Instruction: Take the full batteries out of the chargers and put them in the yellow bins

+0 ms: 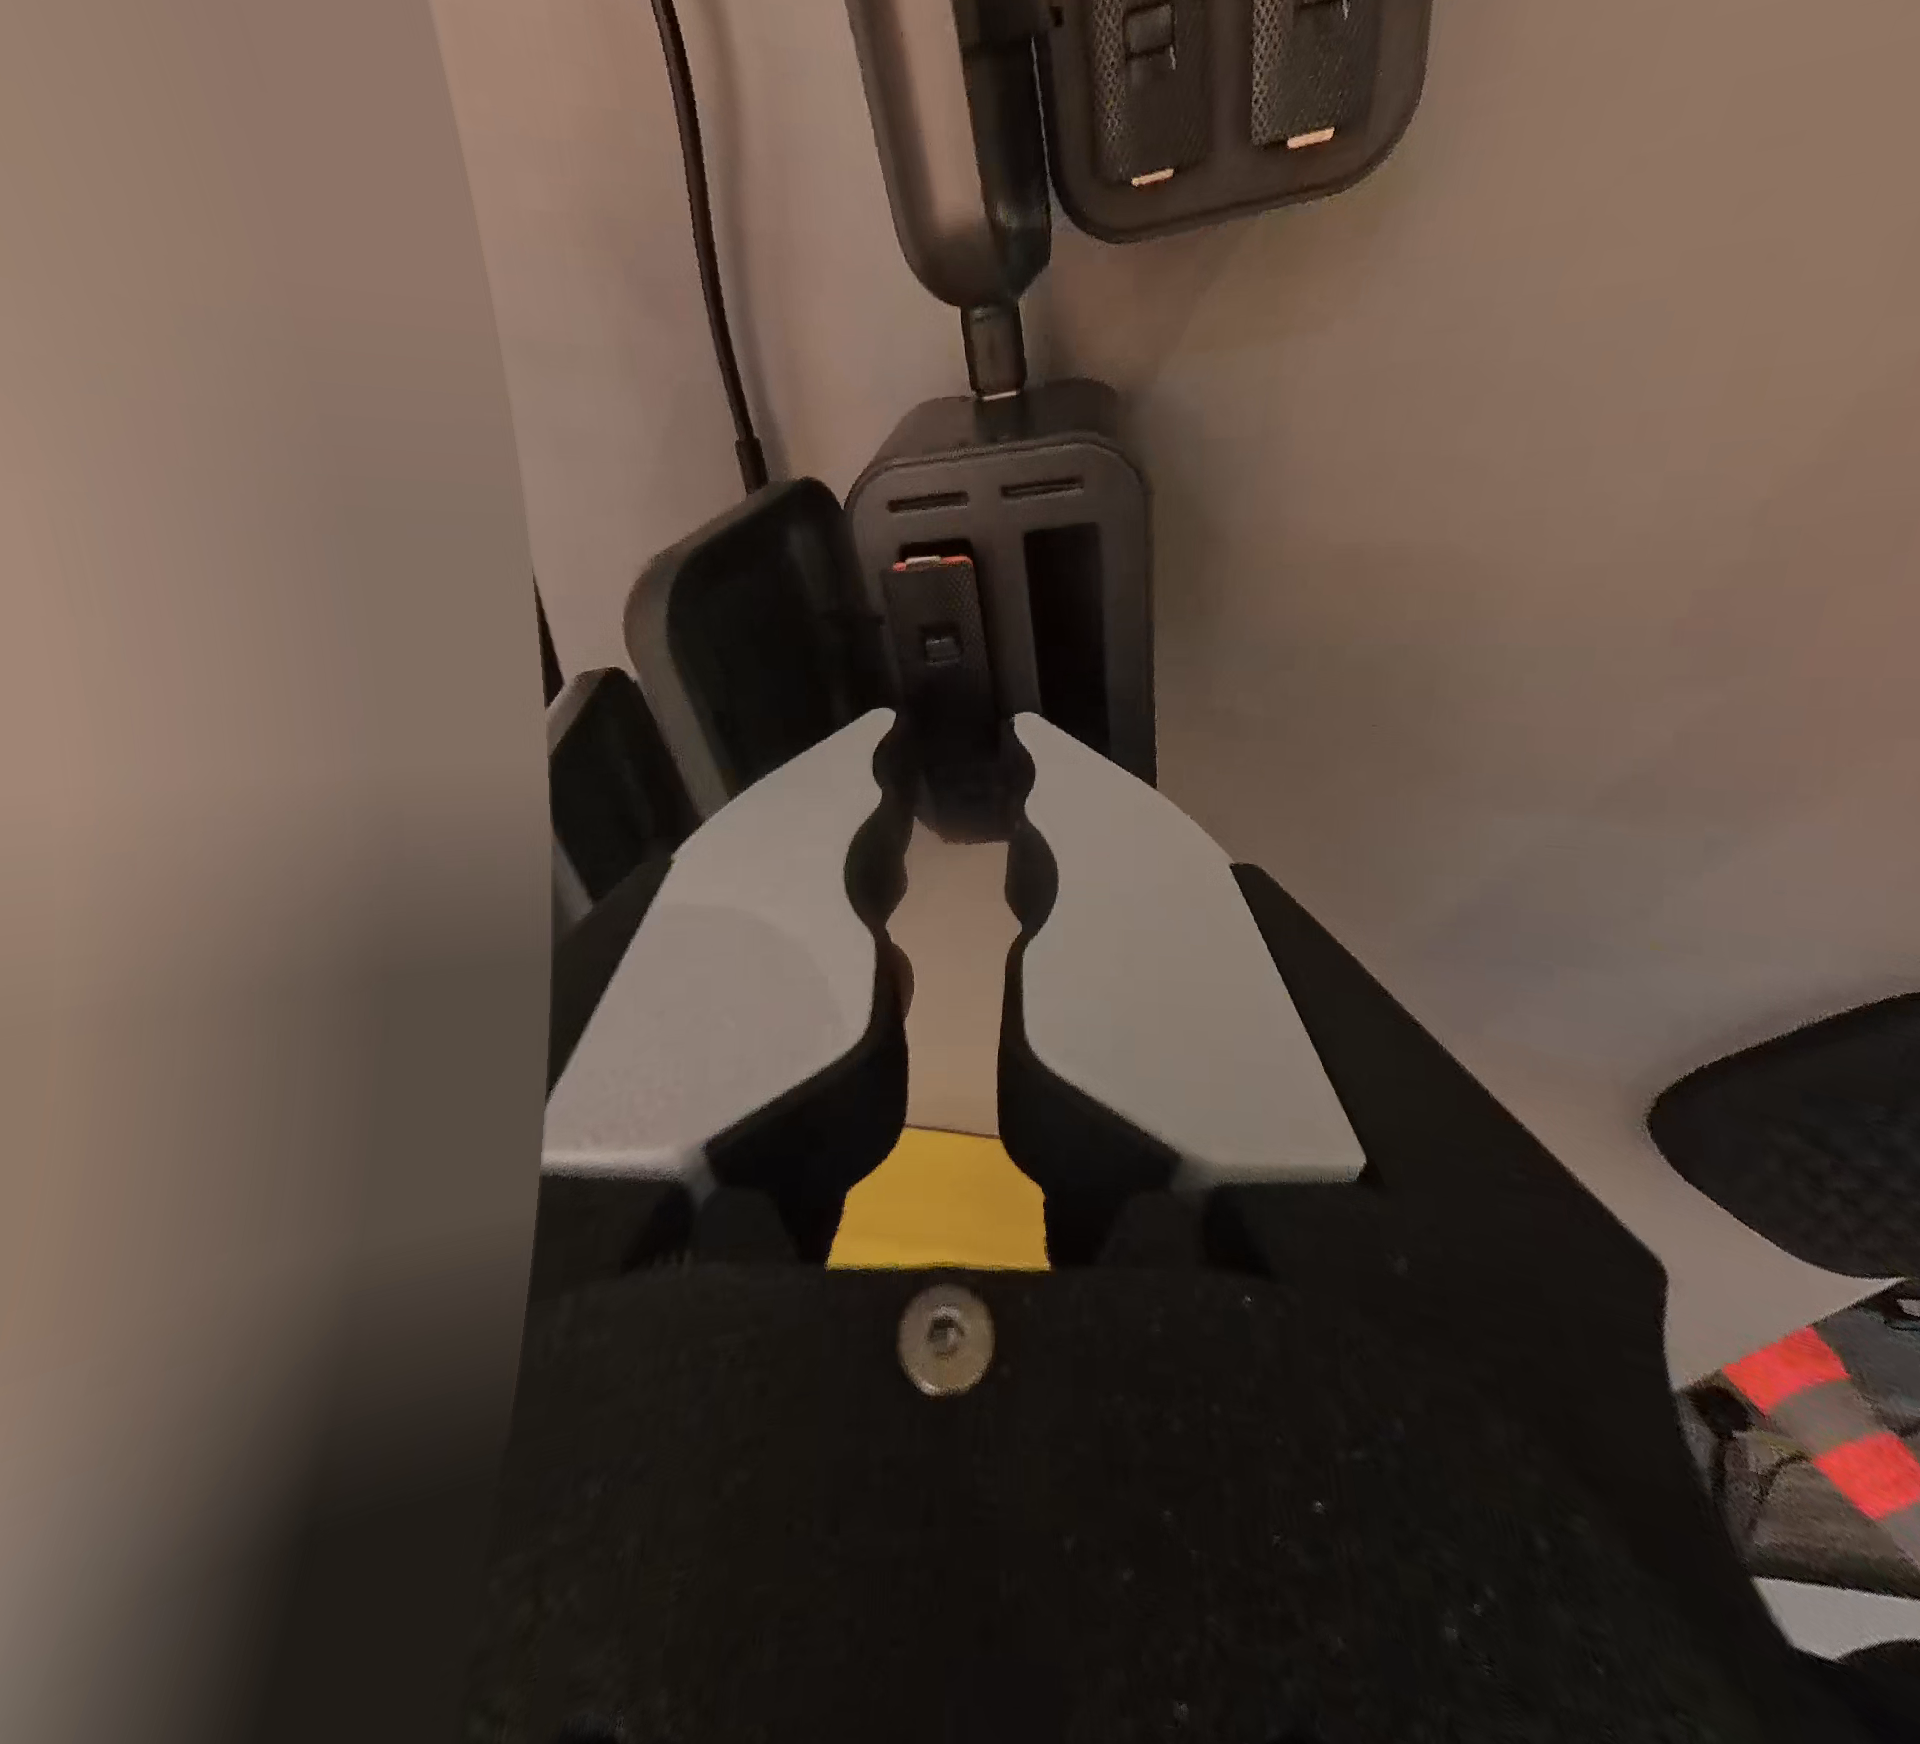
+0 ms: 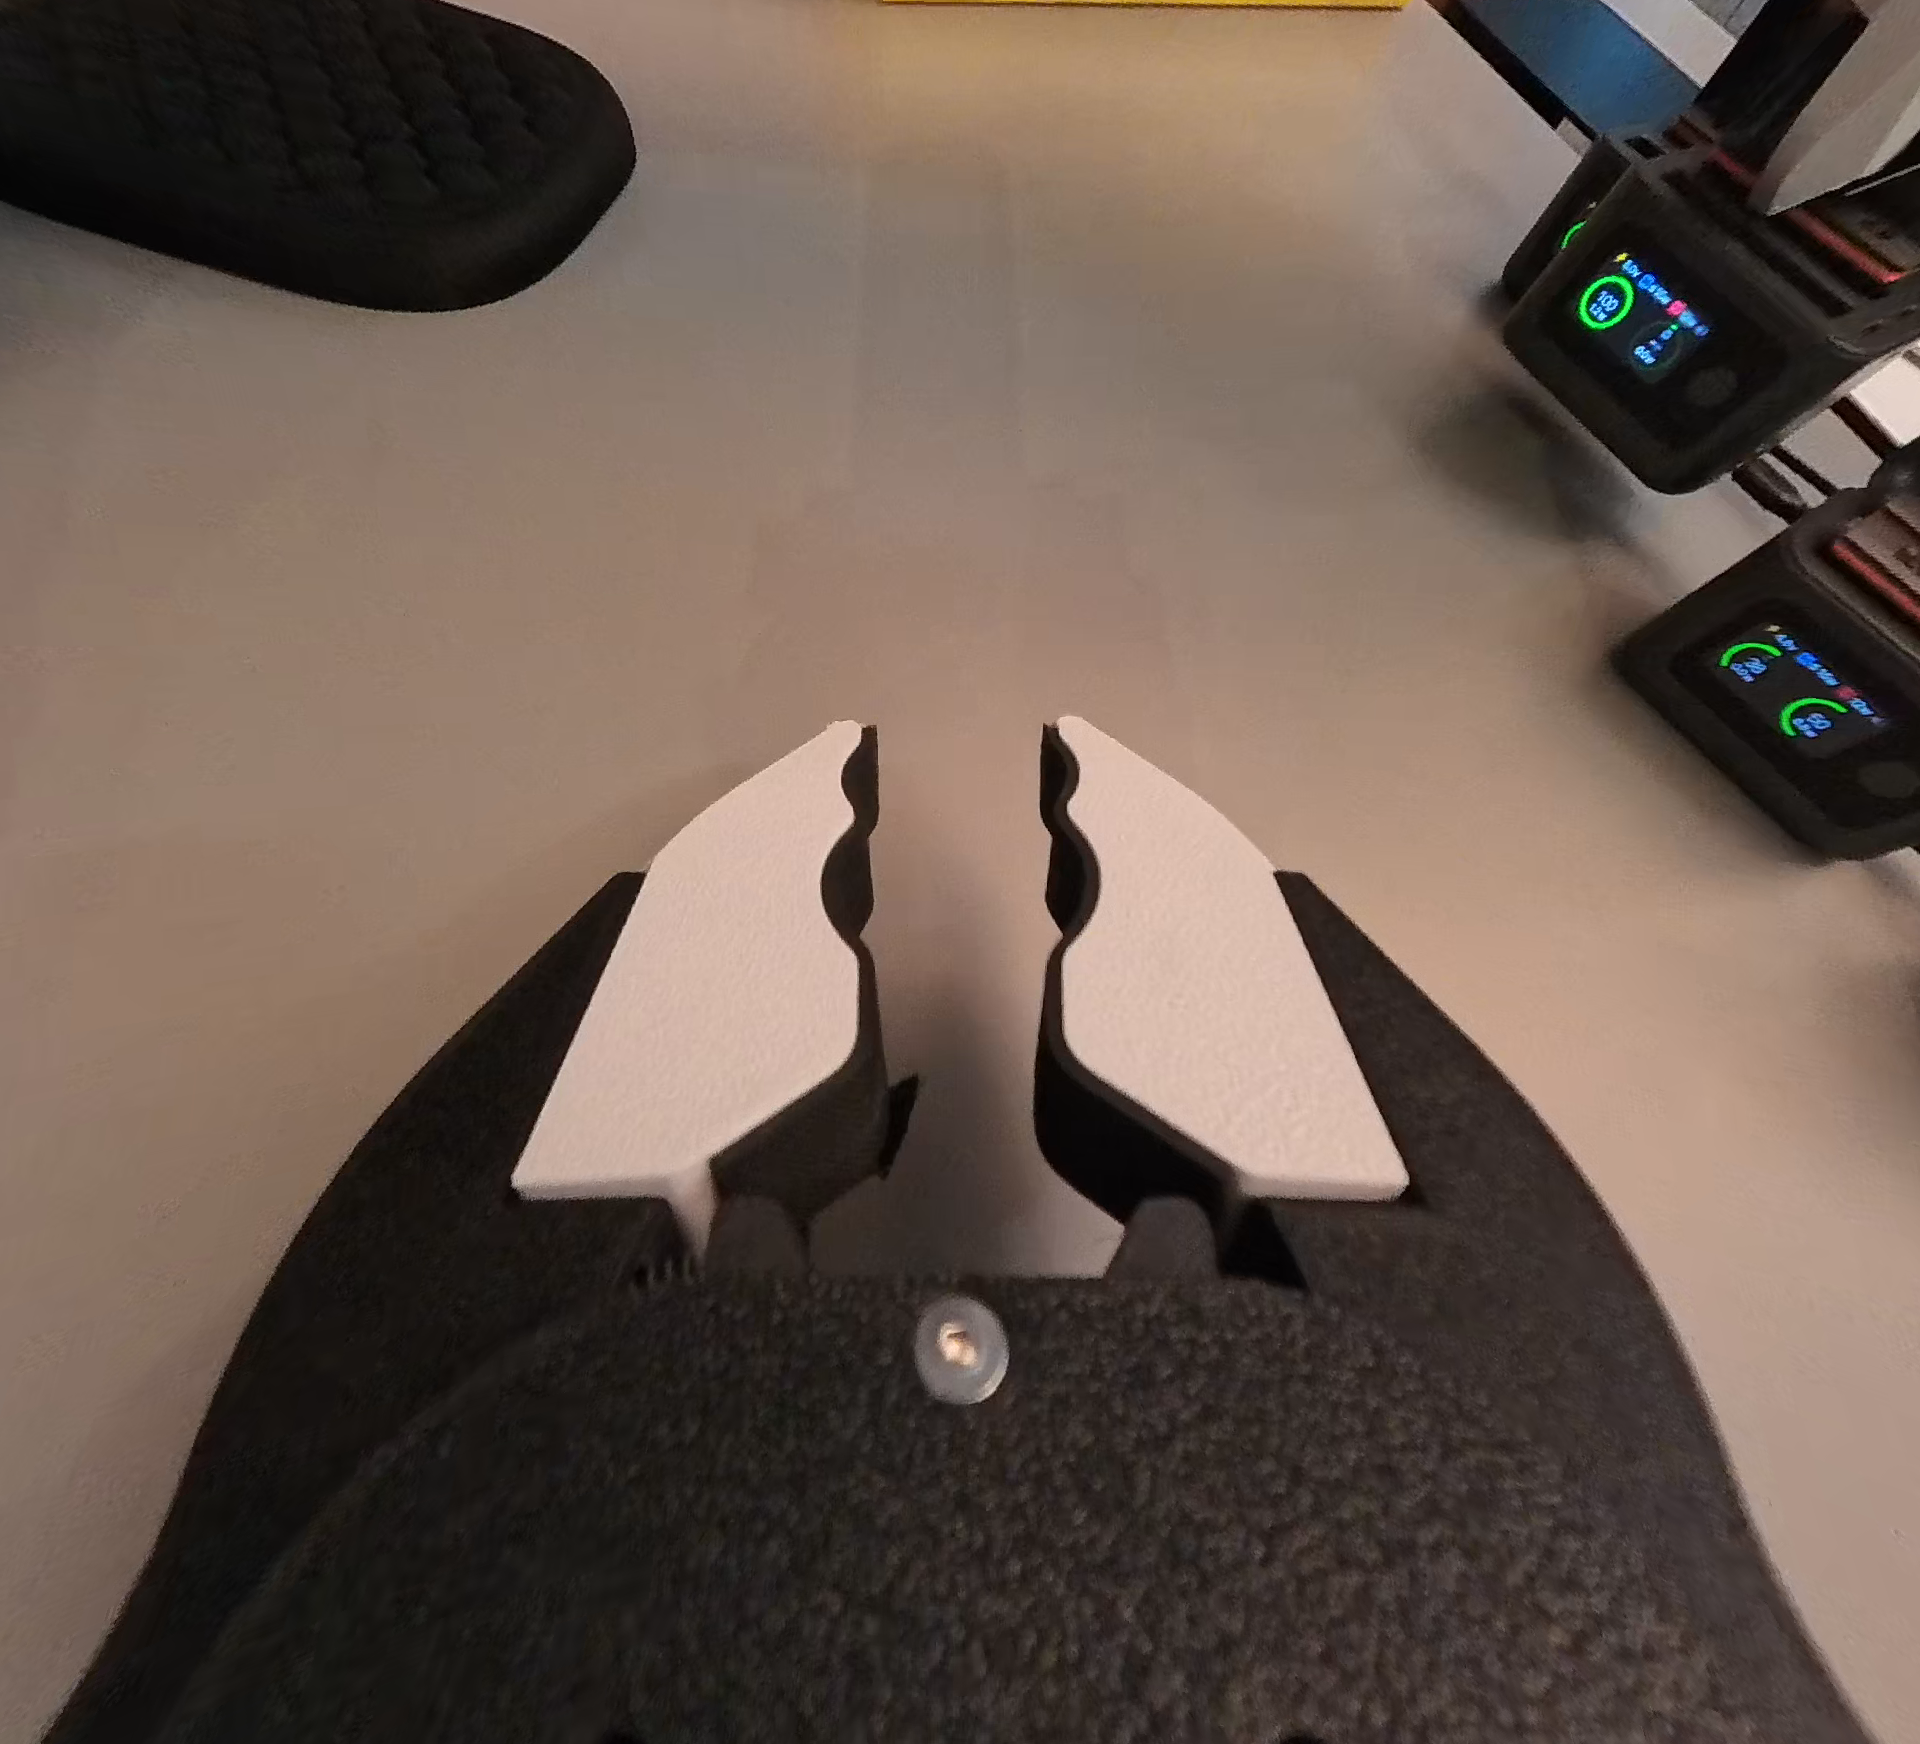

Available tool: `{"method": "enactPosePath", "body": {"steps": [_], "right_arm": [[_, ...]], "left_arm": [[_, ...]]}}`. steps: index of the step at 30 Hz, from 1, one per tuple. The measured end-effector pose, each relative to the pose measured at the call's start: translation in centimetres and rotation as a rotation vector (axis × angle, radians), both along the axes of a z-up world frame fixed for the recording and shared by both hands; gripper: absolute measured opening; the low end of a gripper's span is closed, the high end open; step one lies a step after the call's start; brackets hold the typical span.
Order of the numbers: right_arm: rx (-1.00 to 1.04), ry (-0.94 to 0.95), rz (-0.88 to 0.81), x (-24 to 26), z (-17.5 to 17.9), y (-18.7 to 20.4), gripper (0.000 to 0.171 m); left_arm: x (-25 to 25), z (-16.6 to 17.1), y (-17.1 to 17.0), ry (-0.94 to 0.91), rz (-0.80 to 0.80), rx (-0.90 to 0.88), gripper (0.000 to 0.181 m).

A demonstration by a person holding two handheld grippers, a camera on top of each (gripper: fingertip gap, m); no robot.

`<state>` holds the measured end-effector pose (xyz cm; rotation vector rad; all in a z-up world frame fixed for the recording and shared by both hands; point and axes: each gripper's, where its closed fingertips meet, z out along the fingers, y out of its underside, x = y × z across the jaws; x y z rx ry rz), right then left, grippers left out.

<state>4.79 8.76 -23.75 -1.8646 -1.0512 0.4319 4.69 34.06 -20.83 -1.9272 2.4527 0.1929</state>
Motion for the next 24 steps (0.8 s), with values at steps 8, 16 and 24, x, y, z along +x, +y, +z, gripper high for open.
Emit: {"method": "enactPosePath", "body": {"steps": [8,16,24], "right_arm": [[0.096,0.044,-0.166,1.1,1.3,3.7,0.028],[0.344,-0.211,-0.207,0.8,3.5,13.8,0.036],[0.506,-0.611,-0.096,1.4,1.5,20.1,0.04]], "left_arm": [[0.4,-0.9,-1.4,-0.004,-0.006,-0.008,0.016],[0.2,-1.6,-1.8,-0.009,0.029,-0.035,0.016],[0.1,-1.8,-2.2,-0.004,0.017,-0.055,0.016]]}}
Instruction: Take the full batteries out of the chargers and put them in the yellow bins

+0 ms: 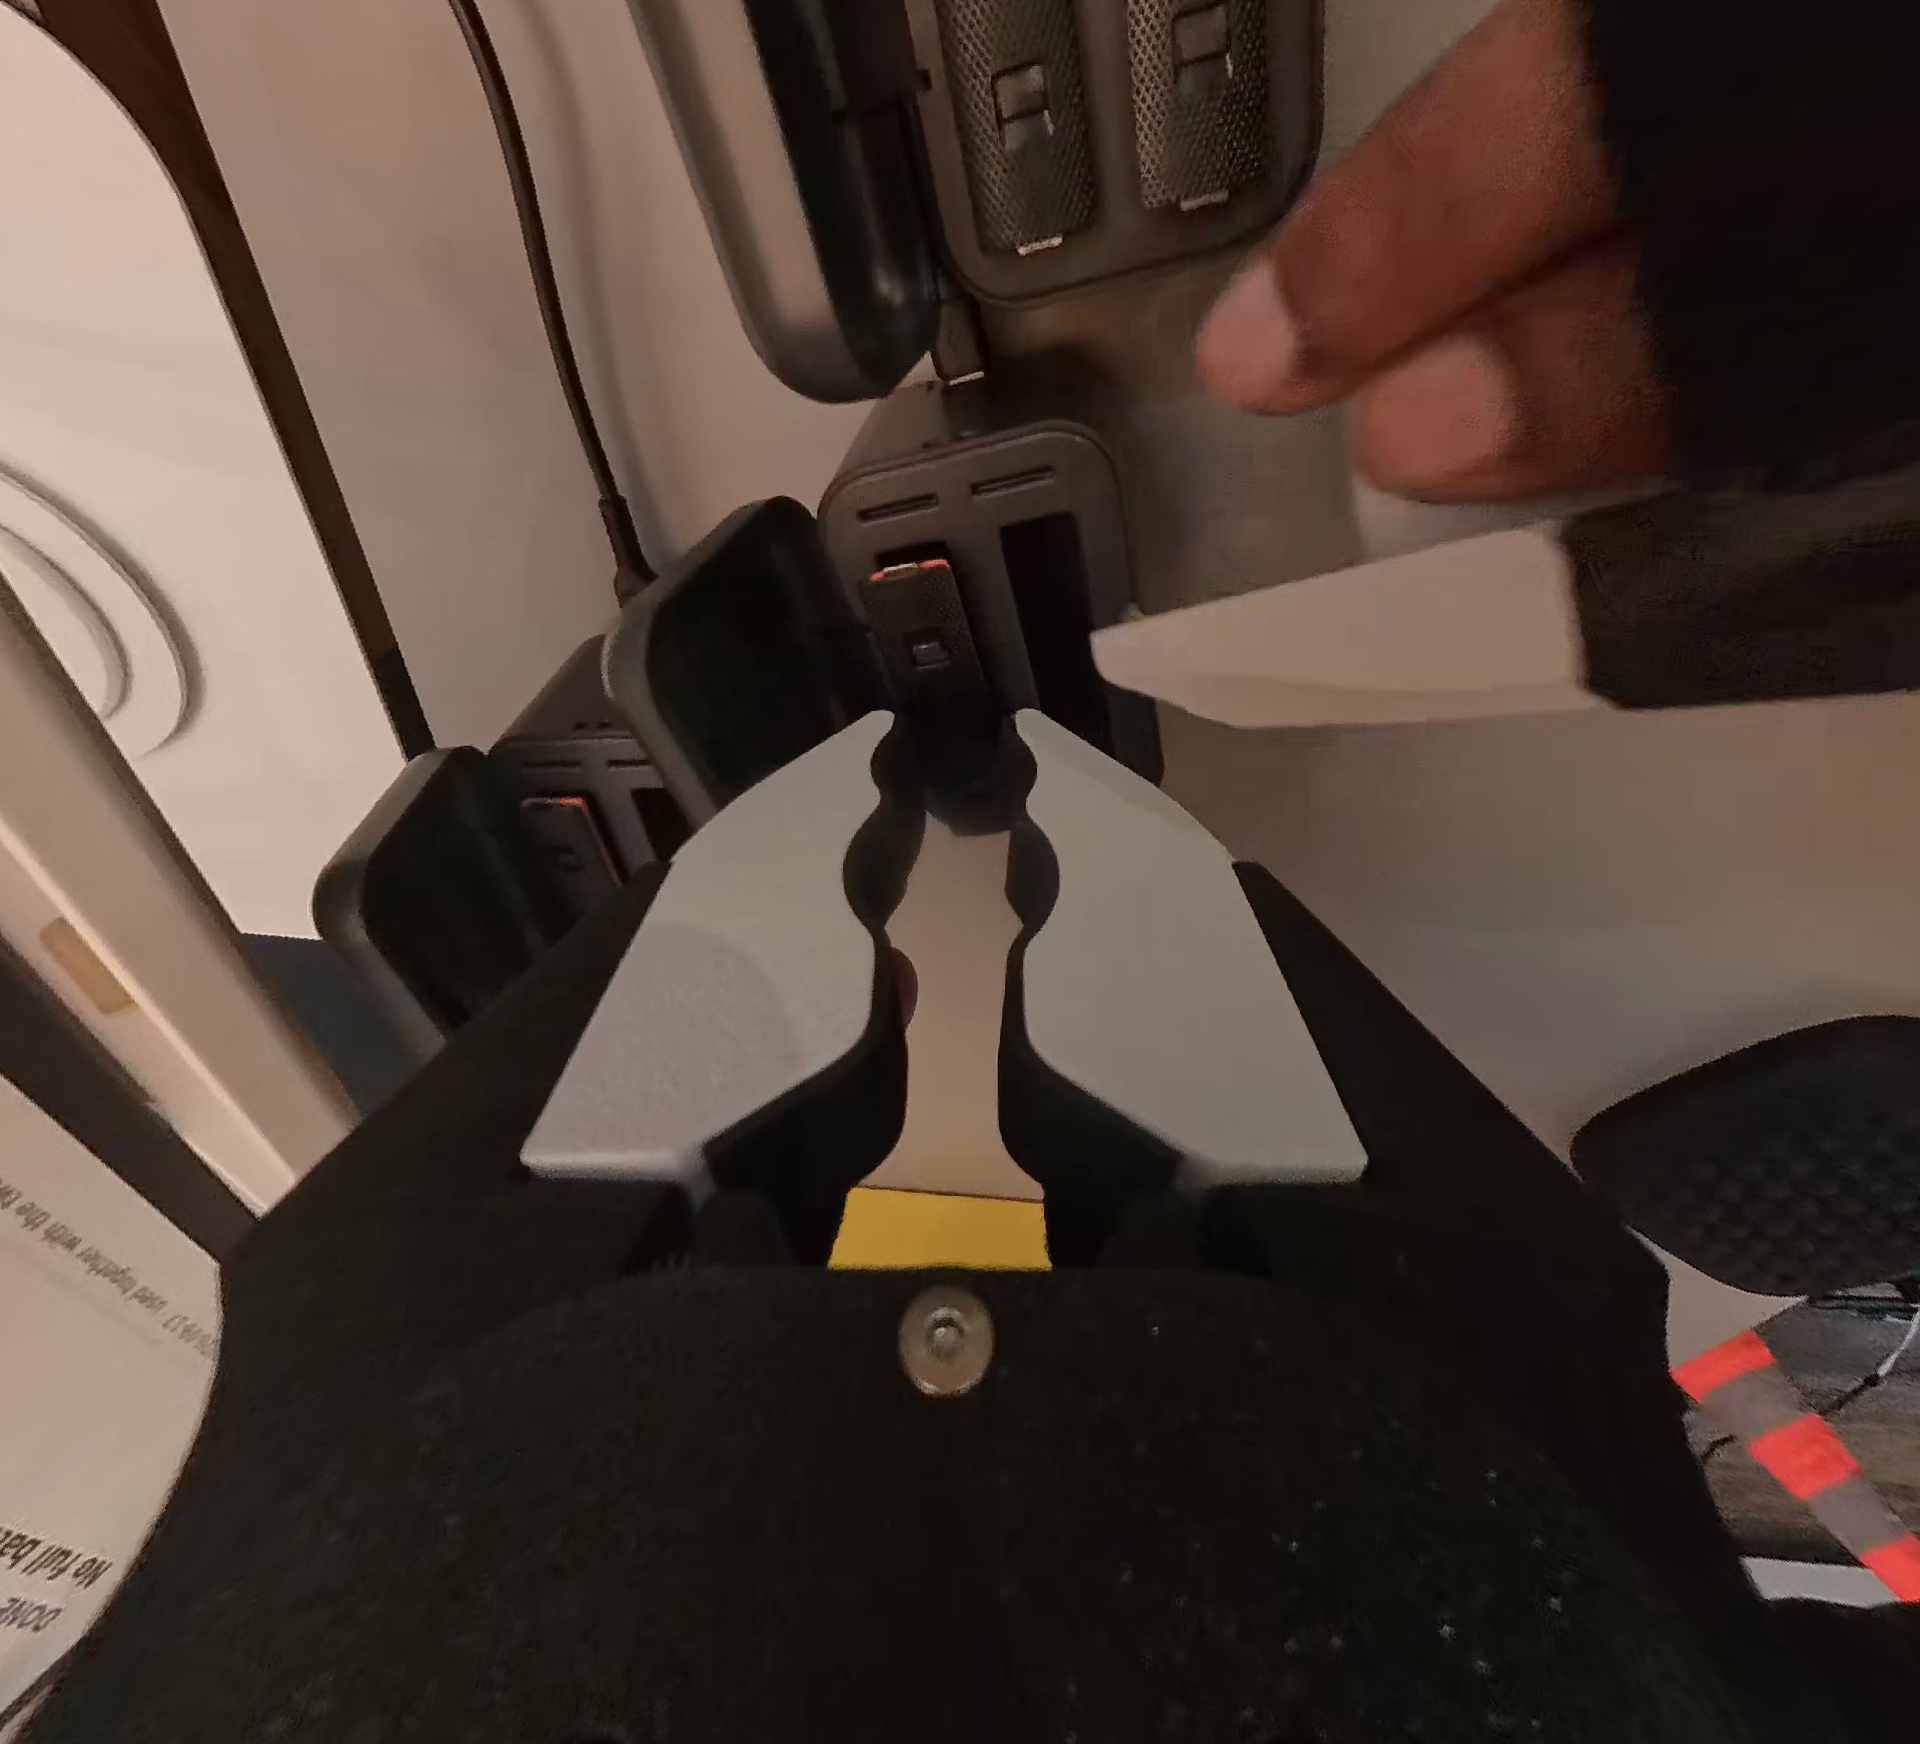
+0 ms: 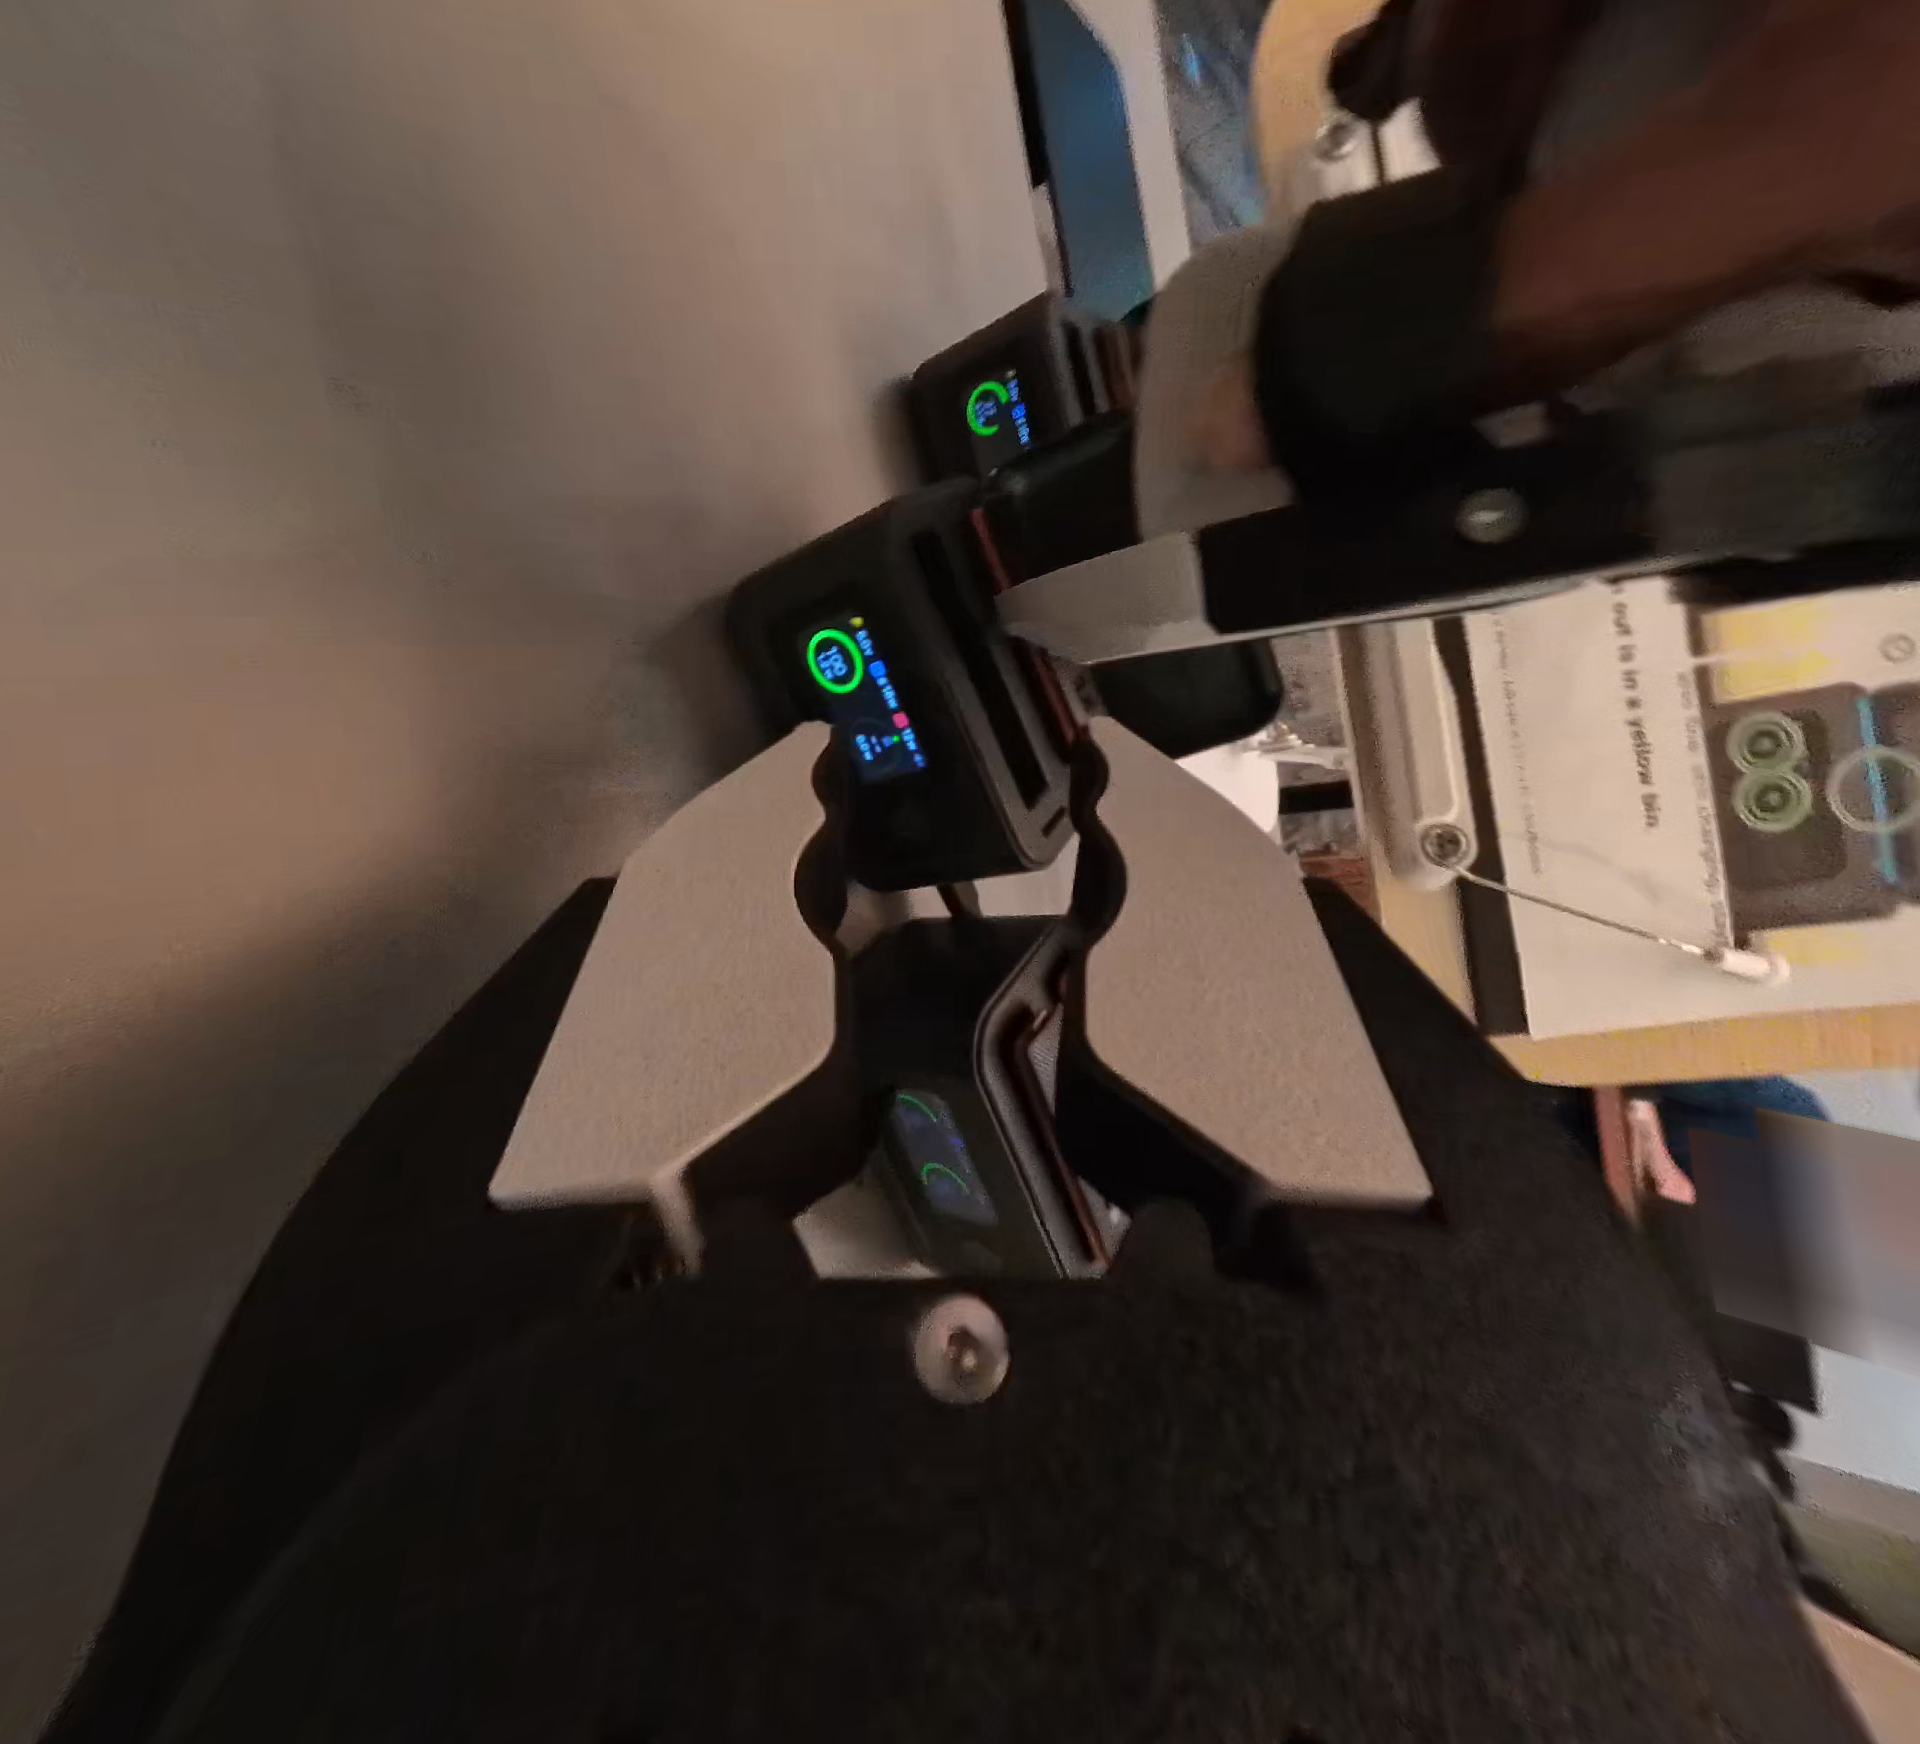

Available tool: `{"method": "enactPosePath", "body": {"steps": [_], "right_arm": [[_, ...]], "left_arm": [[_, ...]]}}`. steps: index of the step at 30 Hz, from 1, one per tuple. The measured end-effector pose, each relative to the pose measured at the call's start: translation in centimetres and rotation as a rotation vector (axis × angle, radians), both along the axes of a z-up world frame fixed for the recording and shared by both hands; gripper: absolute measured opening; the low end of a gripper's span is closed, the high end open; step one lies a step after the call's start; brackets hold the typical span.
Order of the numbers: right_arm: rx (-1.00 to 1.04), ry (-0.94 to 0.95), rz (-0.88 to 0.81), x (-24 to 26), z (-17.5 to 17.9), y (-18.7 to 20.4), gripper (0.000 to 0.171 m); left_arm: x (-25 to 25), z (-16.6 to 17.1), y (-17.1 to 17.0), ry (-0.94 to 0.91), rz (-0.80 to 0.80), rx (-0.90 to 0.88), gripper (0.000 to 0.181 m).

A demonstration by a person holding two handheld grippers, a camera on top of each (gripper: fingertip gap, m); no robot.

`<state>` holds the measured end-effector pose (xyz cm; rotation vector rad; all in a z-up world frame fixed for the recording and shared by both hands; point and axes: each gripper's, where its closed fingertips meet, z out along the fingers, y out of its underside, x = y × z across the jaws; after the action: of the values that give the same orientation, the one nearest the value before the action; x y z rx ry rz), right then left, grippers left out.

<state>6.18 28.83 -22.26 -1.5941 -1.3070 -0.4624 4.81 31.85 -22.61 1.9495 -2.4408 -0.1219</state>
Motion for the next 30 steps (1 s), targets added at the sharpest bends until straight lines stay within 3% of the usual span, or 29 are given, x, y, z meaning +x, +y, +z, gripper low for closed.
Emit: {"method": "enactPosePath", "body": {"steps": [7,22,30], "right_arm": [[0.001,-0.184,-0.017,0.5,-2.0,0.7,0.03],[-0.047,-0.267,-0.016,-0.1,-2.0,1.6,0.024],[-0.044,-0.317,-0.013,-0.4,-2.0,1.7,0.023]], "left_arm": [[0.1,-0.1,-0.2,-0.009,-0.024,-0.002,0.016],[-0.1,0.1,0.8,-0.025,-0.014,0.042,0.015],[0.1,2.2,0.6,-0.001,-0.021,0.07,0.015]]}}
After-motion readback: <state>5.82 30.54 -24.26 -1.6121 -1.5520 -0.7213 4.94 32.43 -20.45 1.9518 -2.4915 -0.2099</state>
